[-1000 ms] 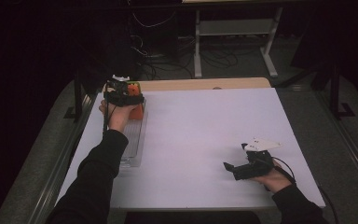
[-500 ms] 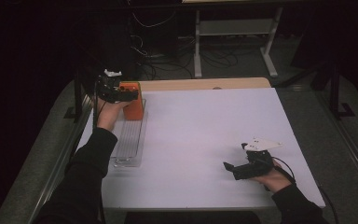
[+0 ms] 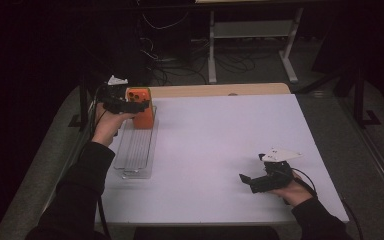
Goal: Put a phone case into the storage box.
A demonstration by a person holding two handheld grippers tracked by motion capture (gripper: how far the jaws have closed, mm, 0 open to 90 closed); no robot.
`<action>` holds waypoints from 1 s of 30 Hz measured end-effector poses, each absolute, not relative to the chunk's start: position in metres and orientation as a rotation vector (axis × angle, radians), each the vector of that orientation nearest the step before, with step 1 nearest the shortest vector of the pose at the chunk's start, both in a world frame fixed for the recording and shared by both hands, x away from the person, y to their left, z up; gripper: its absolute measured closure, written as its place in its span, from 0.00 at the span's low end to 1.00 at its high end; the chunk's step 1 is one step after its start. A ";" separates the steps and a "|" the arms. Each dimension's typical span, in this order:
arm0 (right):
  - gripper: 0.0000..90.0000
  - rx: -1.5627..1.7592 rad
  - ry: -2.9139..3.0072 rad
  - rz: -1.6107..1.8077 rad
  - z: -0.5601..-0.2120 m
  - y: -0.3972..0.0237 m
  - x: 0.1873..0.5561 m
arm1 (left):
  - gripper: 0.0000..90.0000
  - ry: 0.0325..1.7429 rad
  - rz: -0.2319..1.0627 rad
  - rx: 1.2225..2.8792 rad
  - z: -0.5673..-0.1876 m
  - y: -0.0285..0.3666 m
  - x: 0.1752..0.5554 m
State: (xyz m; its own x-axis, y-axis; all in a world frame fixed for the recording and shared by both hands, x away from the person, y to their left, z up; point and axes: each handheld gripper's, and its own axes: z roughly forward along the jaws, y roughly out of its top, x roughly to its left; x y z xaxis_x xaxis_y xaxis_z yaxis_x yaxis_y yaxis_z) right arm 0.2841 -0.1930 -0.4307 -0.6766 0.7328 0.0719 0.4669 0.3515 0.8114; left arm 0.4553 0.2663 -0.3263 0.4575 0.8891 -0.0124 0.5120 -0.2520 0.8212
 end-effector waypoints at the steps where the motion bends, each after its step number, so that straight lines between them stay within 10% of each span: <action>1: 0.00 1.064 2.316 1.237 -0.431 -0.193 0.284 | 0.00 1.162 0.590 1.918 -0.326 0.266 0.454; 30: 0.00 1.063 2.340 1.261 -0.428 -0.199 0.288 | 0.00 0.805 0.354 2.013 -0.331 0.252 0.393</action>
